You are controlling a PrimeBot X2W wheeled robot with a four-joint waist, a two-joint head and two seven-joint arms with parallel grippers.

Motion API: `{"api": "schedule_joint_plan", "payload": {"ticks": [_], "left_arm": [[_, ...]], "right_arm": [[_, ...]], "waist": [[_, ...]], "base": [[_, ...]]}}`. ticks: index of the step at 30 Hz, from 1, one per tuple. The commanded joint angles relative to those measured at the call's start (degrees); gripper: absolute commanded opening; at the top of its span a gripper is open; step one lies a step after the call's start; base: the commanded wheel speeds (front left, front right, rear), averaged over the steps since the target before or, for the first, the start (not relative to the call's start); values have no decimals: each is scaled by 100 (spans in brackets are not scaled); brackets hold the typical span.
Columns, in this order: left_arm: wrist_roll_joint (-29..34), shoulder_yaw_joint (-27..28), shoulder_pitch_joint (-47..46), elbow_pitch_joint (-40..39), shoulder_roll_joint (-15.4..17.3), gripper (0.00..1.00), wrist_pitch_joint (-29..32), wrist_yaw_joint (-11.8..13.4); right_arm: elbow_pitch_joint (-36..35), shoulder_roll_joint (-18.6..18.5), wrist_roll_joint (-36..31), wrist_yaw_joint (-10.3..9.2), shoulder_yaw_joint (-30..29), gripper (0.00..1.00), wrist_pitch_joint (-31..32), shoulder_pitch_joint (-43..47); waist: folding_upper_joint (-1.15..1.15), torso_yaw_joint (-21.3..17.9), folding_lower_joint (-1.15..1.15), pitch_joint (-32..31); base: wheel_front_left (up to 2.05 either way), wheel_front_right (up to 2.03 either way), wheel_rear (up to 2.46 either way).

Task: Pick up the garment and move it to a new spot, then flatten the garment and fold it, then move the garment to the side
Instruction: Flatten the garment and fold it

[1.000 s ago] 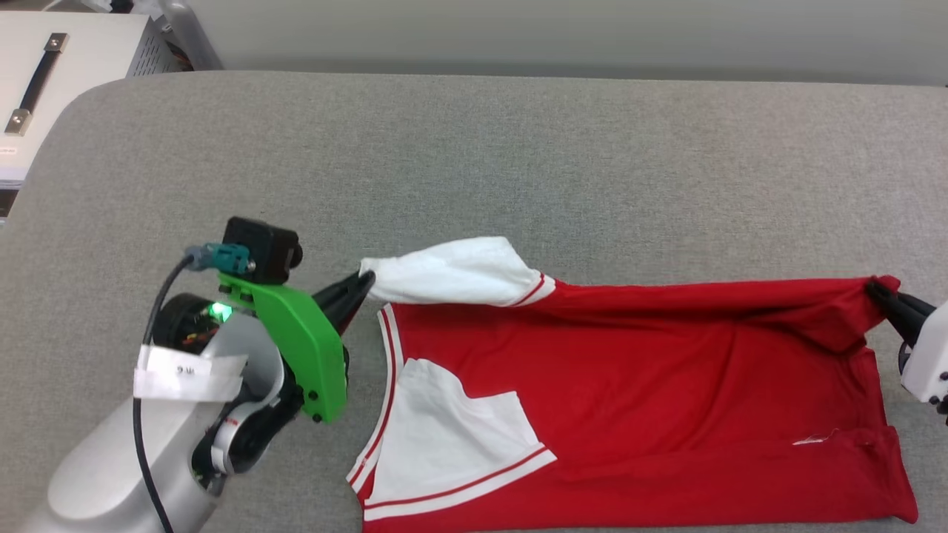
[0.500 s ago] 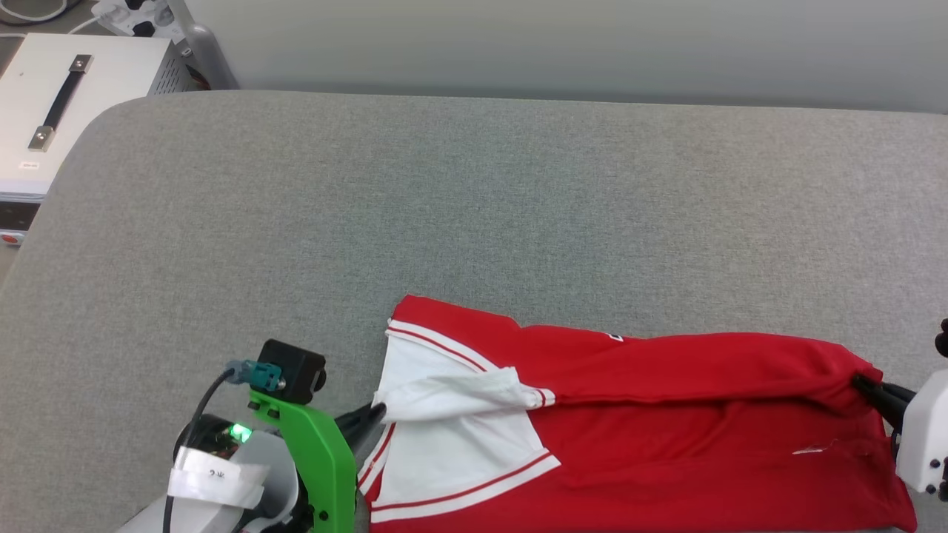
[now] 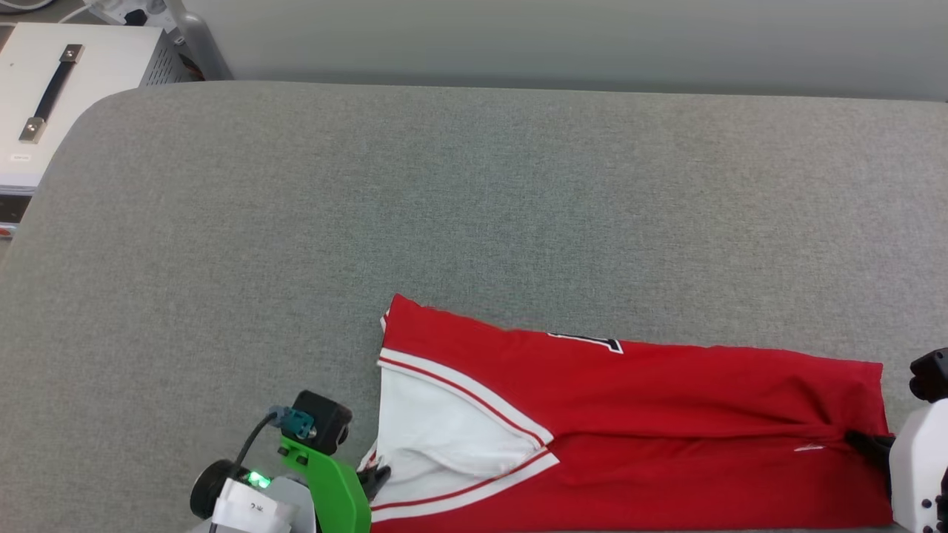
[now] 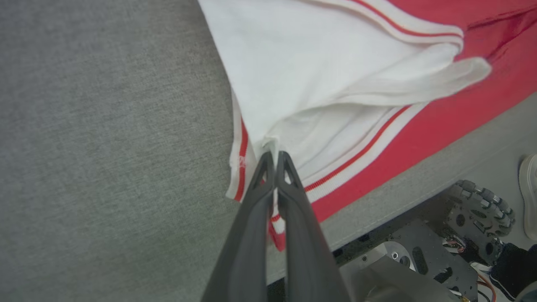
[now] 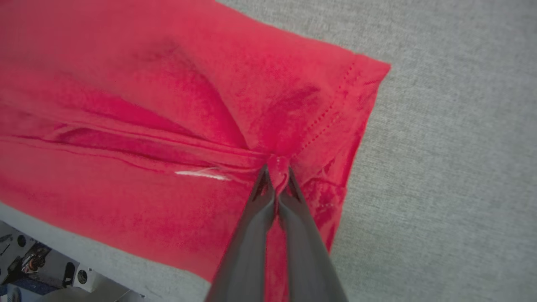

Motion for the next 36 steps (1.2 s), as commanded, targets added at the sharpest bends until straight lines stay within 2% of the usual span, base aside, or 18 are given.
{"api": "schedule_joint_plan", "payload": {"ticks": [1,7,8,9,10,11,16,21,29,36], "left_arm": [[85,-34,-5,96,-75,0,-22,-56],[174,-195,-134,368,-376,0,-58,-162],[197,-217,-154,407,-399,0,-60,-174],[229,-241,-177,454,-418,0,-63,-183],[250,-256,-192,488,-430,29,-66,-187],[273,-271,-205,527,-443,100,-71,-184],[292,-241,-193,626,-471,100,-196,-145],[173,2,-86,522,-481,100,-541,-16],[14,697,162,182,-674,100,-1650,413],[319,1207,201,229,-698,100,-2889,603]], "right_arm": [[44,-11,-89,-5,31,0,18,56],[190,158,-183,-5,126,0,-18,9],[212,186,-188,-5,133,41,-21,-4],[237,217,-193,-5,134,100,-36,-22],[260,240,-190,-5,127,100,-49,-32],[290,266,-190,-5,119,100,-66,-43],[313,326,-121,-5,80,100,-107,-29],[243,365,-73,-5,-298,100,89,59],[-145,765,-85,-5,-1278,100,698,331],[-195,1367,-659,-5,-2317,100,1392,545]], "waist": [[0,-9,0,26],[0,-31,0,94],[0,-35,0,99],[0,-42,0,100],[0,-47,0,97],[0,-52,0,84],[0,-76,0,-73],[0,-115,0,-300],[0,-148,0,-464],[0,-99,0,-422]], "base": [[0,0,0],[0,0,0],[0,0,0],[0,0,0],[0,0,0],[0,0,0],[0,0,0],[0,0,0],[0,0,0],[0,0,0]]}}
